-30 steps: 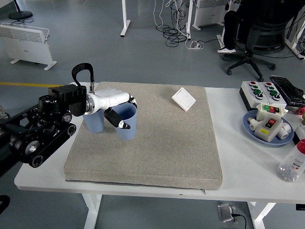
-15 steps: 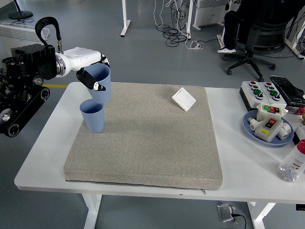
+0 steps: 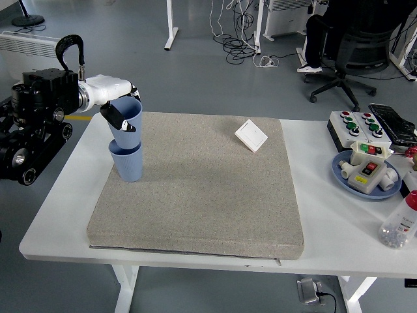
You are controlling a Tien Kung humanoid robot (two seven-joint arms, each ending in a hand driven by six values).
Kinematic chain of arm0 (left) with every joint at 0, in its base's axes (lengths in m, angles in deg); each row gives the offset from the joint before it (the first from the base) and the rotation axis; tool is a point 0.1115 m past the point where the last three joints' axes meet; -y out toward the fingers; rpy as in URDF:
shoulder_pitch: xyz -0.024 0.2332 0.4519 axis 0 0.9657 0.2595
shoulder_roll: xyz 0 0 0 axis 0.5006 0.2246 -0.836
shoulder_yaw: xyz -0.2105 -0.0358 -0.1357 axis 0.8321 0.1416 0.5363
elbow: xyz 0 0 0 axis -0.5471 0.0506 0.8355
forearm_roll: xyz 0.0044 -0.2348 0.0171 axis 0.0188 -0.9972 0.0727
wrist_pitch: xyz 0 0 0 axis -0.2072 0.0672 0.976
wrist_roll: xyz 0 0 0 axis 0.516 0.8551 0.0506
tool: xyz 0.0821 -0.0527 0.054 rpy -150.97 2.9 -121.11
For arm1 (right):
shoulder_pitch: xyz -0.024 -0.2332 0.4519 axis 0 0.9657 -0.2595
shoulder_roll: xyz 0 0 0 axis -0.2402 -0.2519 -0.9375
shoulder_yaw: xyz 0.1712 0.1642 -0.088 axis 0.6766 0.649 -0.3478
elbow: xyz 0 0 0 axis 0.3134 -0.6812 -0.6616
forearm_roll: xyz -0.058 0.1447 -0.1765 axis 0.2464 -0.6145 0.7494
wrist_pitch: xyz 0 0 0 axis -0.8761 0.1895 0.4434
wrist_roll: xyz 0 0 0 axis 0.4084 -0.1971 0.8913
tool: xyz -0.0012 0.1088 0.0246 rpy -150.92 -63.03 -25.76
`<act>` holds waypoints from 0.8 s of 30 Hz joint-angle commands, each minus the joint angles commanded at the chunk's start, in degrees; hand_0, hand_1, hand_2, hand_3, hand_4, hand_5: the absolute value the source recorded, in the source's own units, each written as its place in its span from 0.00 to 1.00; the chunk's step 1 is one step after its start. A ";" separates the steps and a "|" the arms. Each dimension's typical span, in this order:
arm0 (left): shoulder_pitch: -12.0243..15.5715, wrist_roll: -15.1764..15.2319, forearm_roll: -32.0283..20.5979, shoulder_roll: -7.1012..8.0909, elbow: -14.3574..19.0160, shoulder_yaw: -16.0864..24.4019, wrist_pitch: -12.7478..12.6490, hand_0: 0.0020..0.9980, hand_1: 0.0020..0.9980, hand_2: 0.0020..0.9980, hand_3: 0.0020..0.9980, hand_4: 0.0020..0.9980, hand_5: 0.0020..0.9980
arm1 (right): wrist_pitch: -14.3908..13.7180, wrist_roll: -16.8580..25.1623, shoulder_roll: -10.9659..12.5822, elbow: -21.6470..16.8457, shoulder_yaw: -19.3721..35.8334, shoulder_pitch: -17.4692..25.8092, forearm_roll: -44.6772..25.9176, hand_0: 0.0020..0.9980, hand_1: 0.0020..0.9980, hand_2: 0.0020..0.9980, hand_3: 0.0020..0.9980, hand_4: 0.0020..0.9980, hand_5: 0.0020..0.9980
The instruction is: Push cup pick cup insert cup
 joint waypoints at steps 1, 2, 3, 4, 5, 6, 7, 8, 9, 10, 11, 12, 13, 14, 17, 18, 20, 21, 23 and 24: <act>-0.05 0.13 0.27 -0.10 -0.34 0.07 -0.14 0.48 0.59 0.66 0.58 0.57 0.00 | 0.00 0.03 0.01 0.00 -0.06 -0.01 -0.10 0.76 0.62 0.64 0.56 0.08 0.47; -0.11 0.27 0.42 -0.18 -0.64 0.17 -0.29 0.48 0.59 0.66 0.58 0.57 0.00 | 0.00 0.05 0.03 0.00 -0.10 -0.03 -0.14 0.76 0.62 0.64 0.56 0.08 0.47; -0.17 0.43 0.55 -0.26 -0.97 0.28 -0.45 0.48 0.59 0.66 0.58 0.57 0.00 | 0.00 0.08 0.04 0.00 -0.15 -0.06 -0.16 0.76 0.62 0.64 0.56 0.08 0.47; -0.19 0.47 0.58 -0.29 -1.06 0.31 -0.50 0.48 0.59 0.66 0.58 0.57 0.00 | 0.00 0.08 0.05 0.00 -0.17 -0.07 -0.17 0.76 0.62 0.64 0.56 0.08 0.47; -0.24 0.57 0.74 -0.36 -1.35 0.37 -0.61 0.48 0.59 0.66 0.58 0.57 0.00 | 0.01 0.09 0.05 0.00 -0.18 -0.08 -0.14 0.76 0.62 0.64 0.56 0.08 0.47; -0.29 0.67 0.89 -0.44 -1.62 0.42 -0.70 0.48 0.59 0.66 0.58 0.57 0.00 | 0.01 0.10 0.06 0.00 -0.18 -0.10 -0.11 0.76 0.63 0.64 0.56 0.07 0.47; -0.32 0.82 0.90 -0.53 -2.03 0.39 -0.80 0.48 0.59 0.66 0.58 0.57 0.00 | 0.02 0.10 0.07 0.00 -0.22 -0.11 -0.13 0.76 0.63 0.64 0.56 0.07 0.47; -0.33 0.86 0.90 -0.55 -2.12 0.38 -0.82 0.48 0.59 0.66 0.58 0.57 0.00 | 0.02 0.10 0.08 0.00 -0.23 -0.11 -0.14 0.76 0.63 0.64 0.56 0.07 0.47; -0.33 0.98 0.89 -0.71 -2.59 0.41 -0.93 0.48 0.59 0.66 0.58 0.57 0.00 | 0.02 0.11 0.08 0.00 -0.27 -0.12 -0.14 0.76 0.63 0.64 0.56 0.07 0.47; -0.33 1.09 0.89 -0.85 -3.01 0.45 -1.03 0.48 0.59 0.66 0.58 0.57 0.00 | 0.02 0.12 0.08 0.00 -0.30 -0.13 -0.15 0.76 0.63 0.64 0.56 0.07 0.47; -0.31 1.20 0.89 -0.95 -3.32 0.45 -1.13 0.48 0.59 0.66 0.58 0.57 0.00 | 0.02 0.13 0.09 0.00 -0.32 -0.14 -0.14 0.76 0.63 0.64 0.56 0.07 0.47; -0.27 1.34 0.90 -1.05 -3.61 0.45 -1.26 0.48 0.59 0.66 0.58 0.57 0.00 | 0.02 0.13 0.09 0.00 -0.34 -0.16 -0.12 0.76 0.63 0.64 0.56 0.07 0.47; -0.24 1.60 0.83 -1.20 -4.06 0.44 -1.53 0.48 0.59 0.66 0.58 0.57 0.00 | 0.02 0.14 0.09 0.00 -0.38 -0.17 -0.15 0.76 0.63 0.64 0.56 0.07 0.47; -0.23 1.71 0.80 -1.26 -4.23 0.43 -1.64 0.48 0.59 0.66 0.58 0.57 0.00 | 0.02 0.14 0.09 0.00 -0.40 -0.17 -0.16 0.76 0.63 0.64 0.56 0.07 0.47; -0.23 2.25 1.34 -1.69 -5.75 0.80 -2.23 0.48 0.59 0.66 0.58 0.57 0.00 | 0.02 0.12 0.11 0.00 -0.53 -0.20 -0.11 0.76 0.63 0.64 0.56 0.07 0.47; -0.23 2.32 1.44 -1.75 -6.00 0.88 -2.31 0.48 0.59 0.66 0.58 0.57 0.00 | 0.02 0.12 0.11 0.00 -0.56 -0.20 -0.11 0.76 0.63 0.64 0.56 0.07 0.47; -0.10 2.72 1.68 -1.92 -6.94 1.24 -2.75 0.48 0.59 0.66 0.58 0.57 0.00 | 0.01 0.10 0.12 0.00 -0.68 -0.15 -0.16 0.76 0.63 0.64 0.56 0.07 0.47; -0.04 2.84 1.72 -1.97 -7.19 1.33 -2.87 0.48 0.59 0.66 0.58 0.57 0.00 | 0.01 0.08 0.12 0.00 -0.71 -0.13 -0.14 0.76 0.63 0.64 0.56 0.07 0.47; 0.06 2.96 1.78 -2.04 -7.53 1.35 -3.01 0.48 0.59 0.66 0.58 0.57 0.00 | 0.01 0.06 0.12 0.00 -0.75 -0.08 -0.07 0.76 0.63 0.64 0.56 0.07 0.47; 0.09 3.09 1.76 -2.13 -7.83 1.23 -3.14 0.48 0.59 0.66 0.58 0.57 0.00 | 0.01 0.04 0.13 0.00 -0.75 -0.05 -0.03 0.76 0.63 0.64 0.56 0.07 0.47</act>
